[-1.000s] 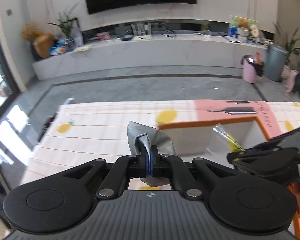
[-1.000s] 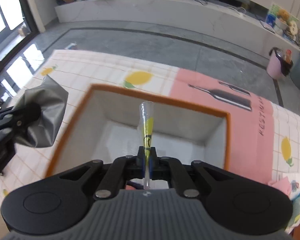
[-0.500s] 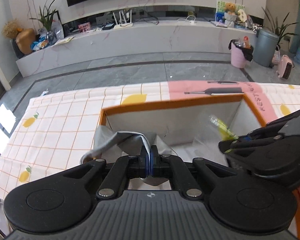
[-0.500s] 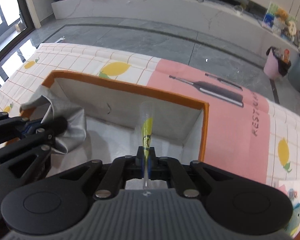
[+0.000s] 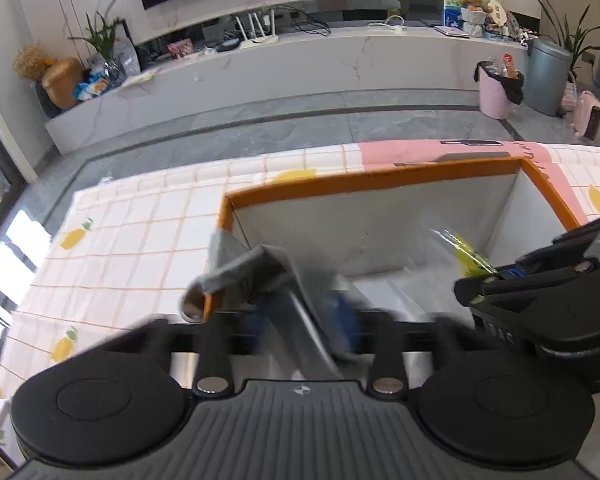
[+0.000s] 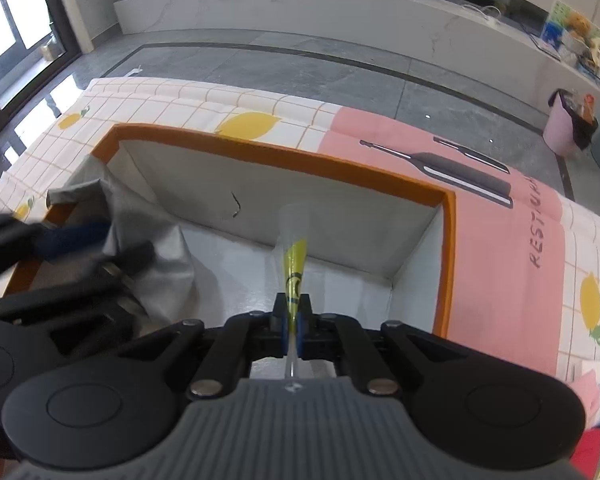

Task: Organize soft objects
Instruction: 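Open both tools to drop the grey pouch and clear bag into the box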

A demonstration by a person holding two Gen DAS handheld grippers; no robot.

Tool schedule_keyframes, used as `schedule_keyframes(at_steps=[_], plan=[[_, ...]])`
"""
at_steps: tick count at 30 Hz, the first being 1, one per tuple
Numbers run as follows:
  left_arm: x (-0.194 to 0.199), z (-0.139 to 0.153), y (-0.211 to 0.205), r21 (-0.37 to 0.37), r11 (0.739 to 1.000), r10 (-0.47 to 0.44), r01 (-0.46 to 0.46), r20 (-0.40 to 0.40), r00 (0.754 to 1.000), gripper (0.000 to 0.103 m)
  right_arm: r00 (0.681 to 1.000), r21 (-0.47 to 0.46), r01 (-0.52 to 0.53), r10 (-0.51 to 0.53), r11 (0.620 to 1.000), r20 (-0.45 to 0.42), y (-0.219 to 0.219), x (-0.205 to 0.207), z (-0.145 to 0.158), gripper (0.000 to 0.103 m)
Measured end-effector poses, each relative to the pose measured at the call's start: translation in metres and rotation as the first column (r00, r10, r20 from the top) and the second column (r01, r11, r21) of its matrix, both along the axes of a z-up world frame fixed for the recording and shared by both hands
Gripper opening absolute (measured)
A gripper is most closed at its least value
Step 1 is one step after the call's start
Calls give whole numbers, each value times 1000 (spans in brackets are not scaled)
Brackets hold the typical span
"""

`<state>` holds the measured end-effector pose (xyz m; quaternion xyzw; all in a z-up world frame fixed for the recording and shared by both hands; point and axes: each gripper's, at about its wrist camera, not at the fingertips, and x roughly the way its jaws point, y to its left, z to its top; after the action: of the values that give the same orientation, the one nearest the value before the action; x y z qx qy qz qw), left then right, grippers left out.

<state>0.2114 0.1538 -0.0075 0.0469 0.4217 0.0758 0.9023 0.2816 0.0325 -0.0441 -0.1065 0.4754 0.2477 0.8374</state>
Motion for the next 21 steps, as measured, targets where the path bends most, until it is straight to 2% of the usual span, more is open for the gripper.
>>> schedule_keyframes(at_steps=[3, 6, 9, 13, 14, 17, 18, 21], plan=[[-1, 7, -1, 22, 1000, -5, 4, 19, 1000, 65, 1000, 17, 20, -20, 1000, -4, -2, 0, 3, 1], [-4, 14, 1, -4, 1000, -19, 19, 30, 999, 74, 999, 23, 36, -36, 999, 6, -4, 0, 6, 2], [-10, 22, 6, -24, 1000, 2, 0, 77, 997, 74, 998, 45, 64, -64, 997, -2, -7, 1, 9, 3], [-16, 29, 15, -105, 994, 48, -37, 104, 993, 74, 996, 49, 88, -89, 995, 2, -6, 1, 11, 7], [-16, 31, 16, -116, 992, 51, -39, 104, 993, 74, 996, 52, 92, -92, 994, 5, -6, -1, 12, 9], [-17, 36, 20, -138, 989, 62, -47, 107, 992, 75, 995, 75, 93, -94, 993, 12, -7, -4, 16, 25], [-18, 37, 21, -141, 989, 65, -50, 108, 992, 75, 995, 76, 101, -102, 992, 15, -7, -4, 18, 35], [-19, 40, 20, -122, 991, 72, -59, 101, 992, 76, 994, 77, 110, -111, 991, 5, -10, -6, 22, 38]])
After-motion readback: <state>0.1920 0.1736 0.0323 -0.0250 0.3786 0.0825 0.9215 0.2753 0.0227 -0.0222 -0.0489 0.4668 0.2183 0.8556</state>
